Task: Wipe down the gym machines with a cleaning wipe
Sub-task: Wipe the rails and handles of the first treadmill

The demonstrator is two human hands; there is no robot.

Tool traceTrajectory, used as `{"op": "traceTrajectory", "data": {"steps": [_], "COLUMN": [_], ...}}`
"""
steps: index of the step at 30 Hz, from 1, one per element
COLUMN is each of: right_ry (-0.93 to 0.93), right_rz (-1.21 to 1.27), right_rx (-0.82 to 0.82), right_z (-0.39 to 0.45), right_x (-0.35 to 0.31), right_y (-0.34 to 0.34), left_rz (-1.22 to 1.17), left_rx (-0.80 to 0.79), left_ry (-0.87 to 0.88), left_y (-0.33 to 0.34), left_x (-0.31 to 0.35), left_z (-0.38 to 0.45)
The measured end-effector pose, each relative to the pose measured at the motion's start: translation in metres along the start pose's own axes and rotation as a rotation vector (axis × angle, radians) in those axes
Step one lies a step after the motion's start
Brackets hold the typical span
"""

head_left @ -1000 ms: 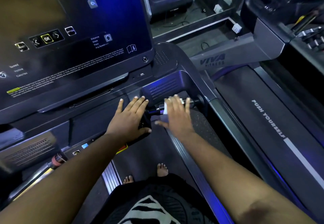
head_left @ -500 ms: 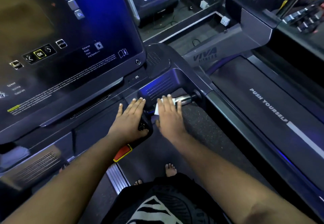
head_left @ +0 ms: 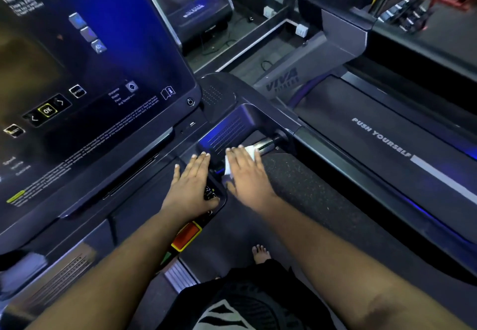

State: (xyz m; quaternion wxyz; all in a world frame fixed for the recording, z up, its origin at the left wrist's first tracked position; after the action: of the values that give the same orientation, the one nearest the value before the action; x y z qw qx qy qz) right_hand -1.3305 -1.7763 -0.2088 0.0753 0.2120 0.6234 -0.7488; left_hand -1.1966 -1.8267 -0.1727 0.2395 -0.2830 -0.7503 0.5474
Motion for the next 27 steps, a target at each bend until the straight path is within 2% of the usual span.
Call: {"op": "traceTrajectory", "data": {"steps": [2,4,6,9,13,16,19,20,24,26,27], "right_ry": [-0.117,-0.127,0.057,0.379,0.508,0.602,0.762,0.826,1.029,1.072,1.115], "right_rz": [0.021,0.024,0.122,0.533,0.99,1.287,1.417,1.498,1.918,2.151,2.183], "right_rx": [-0.01,-0.006,0.04,0.169,0.336,0.383,0.419,0.469,0.866,0.931,0.866], "right_z": [-0.011,-0.017,-0.013,-0.004,-0.015,-0.026,-0.017,-0.01,0.009,0.018,0.019], "right_x": [-0.007,0.011,0.045,0.071,0.05,0.028,0.022,0.026,0.067,0.075,0.07], "right_y": [0.006,0.007,0.005,0.005,0.019,0.024,0.032,0.032,0.032,0.044,0.051], "left_rz": [-0.012,-0.012,-0.002,0.0,0.004,-0.002,0.009,0.014,0.013,0.012,0.012], "left_rx": [0.009,0.015,0.015,0.025,0.031,0.042,0.049,0.05,0.043,0.043,0.045], "left_ry": [0.006,0.012,0.016,0.016,0.014,0.013,0.017,0.016,0.013,0.013,0.013], "left_y": [0.0,0.0,0.002,0.003,0.003,0.003,0.003,0.003,0.003,0.003,0.003], "left_x": [0.0,0.0,-0.001,-0.002,-0.003,-0.003,-0.002,-0.003,-0.003,-0.003,-0.003], "left_z": [0.0,0.001,0.002,0.002,0.003,0.003,0.002,0.003,0.003,0.003,0.002]}}
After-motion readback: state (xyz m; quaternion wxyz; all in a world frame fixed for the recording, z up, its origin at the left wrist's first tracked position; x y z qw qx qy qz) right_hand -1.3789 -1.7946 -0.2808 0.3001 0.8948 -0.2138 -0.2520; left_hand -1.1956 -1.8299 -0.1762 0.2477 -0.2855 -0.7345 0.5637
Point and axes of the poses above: each hand's wrist, its own z-axis towards the middle knuckle, its own y-axis out of the palm, x = y × z, the point moved 8 cm from there along z, towards the middle knuckle, and after that the axes turned 13 degrees about z, right-handed, at the moved point
